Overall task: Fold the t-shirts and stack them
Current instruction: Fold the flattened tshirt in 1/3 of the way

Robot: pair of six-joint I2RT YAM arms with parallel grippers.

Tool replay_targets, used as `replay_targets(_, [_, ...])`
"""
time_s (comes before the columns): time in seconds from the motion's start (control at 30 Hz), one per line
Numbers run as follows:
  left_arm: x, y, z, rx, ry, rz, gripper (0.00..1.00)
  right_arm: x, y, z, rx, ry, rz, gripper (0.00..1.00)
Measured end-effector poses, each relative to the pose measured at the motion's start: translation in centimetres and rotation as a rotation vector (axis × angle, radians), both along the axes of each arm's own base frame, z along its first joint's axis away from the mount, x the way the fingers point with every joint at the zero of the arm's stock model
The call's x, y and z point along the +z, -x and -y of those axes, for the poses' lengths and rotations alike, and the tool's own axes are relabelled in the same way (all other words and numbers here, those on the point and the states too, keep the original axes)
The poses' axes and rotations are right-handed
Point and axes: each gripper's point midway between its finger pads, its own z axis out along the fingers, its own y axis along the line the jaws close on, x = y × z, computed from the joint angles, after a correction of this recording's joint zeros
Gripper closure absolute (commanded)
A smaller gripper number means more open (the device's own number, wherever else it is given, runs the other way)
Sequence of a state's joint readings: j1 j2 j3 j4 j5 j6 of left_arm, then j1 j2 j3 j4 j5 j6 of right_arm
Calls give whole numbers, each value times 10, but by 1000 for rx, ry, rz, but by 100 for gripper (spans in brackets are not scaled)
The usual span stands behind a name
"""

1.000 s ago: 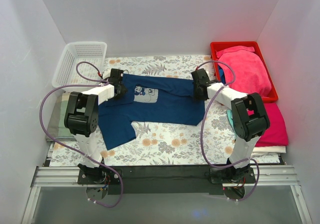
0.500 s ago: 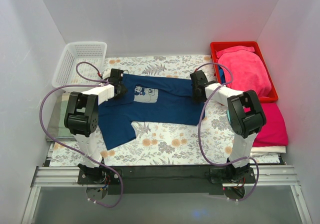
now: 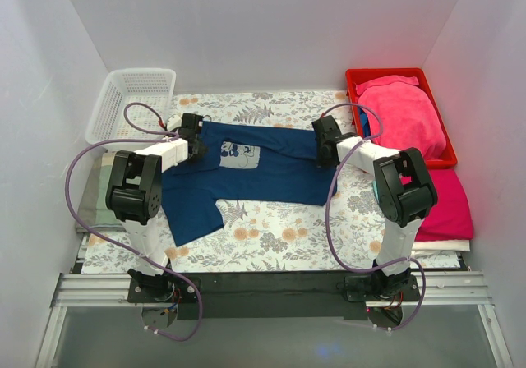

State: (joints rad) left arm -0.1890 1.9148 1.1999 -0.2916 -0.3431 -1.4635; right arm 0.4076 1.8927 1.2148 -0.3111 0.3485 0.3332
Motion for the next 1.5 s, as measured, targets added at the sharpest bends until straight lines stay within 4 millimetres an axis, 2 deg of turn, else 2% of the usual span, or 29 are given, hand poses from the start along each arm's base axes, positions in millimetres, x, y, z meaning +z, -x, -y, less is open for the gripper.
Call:
replay_targets(0.03, [0, 0, -1, 3, -3, -1, 76, 1, 0, 2, -4, 10, 1, 99])
replay_targets(0.07, [-1, 0, -2, 9, -6, -3, 83, 2, 1, 4, -9, 20, 1, 99])
replay_targets(0.17, [-2, 1, -5, 24, -17, -10, 94, 11, 3, 10, -19, 42, 11, 99])
replay_targets(0.37, [-2, 2, -8, 43, -23, -11, 100, 56, -2, 18, -38, 51, 114, 99])
replay_targets(0.47, [-2, 2, -9, 49, -21, -10, 100, 67, -3, 21, -49, 55, 145, 99])
replay_targets(0.6, [-2, 3, -9, 68, -14, -7, 100, 63, 1, 24, -60, 64, 135, 99])
replay_targets(0.73, [-2, 6, -10, 84, -7, 1, 100, 36, 23, 33, -79, 82, 66, 99])
replay_targets(0.83, [-1, 10, -12, 89, -7, 0, 88, 14, 40, 39, -90, 103, 0, 80])
replay_targets(0.87, [-1, 11, -12, 91, -5, 0, 83, 8, 44, 41, -93, 107, -20, 68])
replay_targets(0.93, [0, 13, -12, 88, -1, -1, 79, 0, 53, 43, -105, 110, -48, 58])
replay_targets(1.1, [2, 26, -13, 75, 2, -25, 75, 6, 57, 43, -108, 90, -37, 55])
replay_targets(1.27, [10, 35, -14, 61, -7, -39, 75, 26, 54, 37, -103, 44, 14, 55])
replay_targets(1.4, [21, 30, -12, 45, -9, -18, 74, 38, 46, 30, -86, 17, 40, 55])
replay_targets(1.5, [33, 17, -8, 32, -8, 11, 73, 51, 27, 19, -72, -7, 76, 55])
